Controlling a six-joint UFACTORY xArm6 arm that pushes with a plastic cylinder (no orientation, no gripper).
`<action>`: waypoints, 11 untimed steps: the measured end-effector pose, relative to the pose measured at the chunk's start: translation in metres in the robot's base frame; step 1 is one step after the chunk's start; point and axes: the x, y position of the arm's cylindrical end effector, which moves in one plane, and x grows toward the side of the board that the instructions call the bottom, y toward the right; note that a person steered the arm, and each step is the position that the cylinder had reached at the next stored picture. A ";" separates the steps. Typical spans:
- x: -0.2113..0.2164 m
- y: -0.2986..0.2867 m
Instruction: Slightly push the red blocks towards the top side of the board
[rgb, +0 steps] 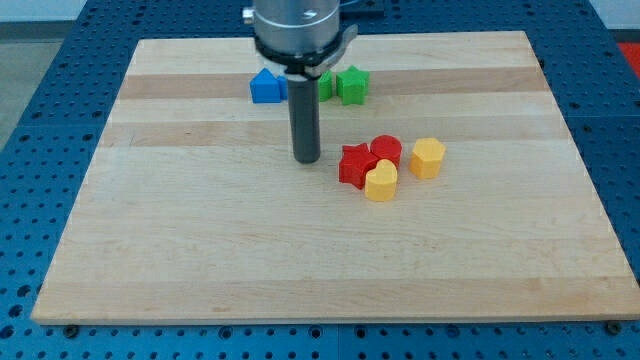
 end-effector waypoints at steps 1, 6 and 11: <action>0.036 0.005; 0.040 0.062; 0.017 0.055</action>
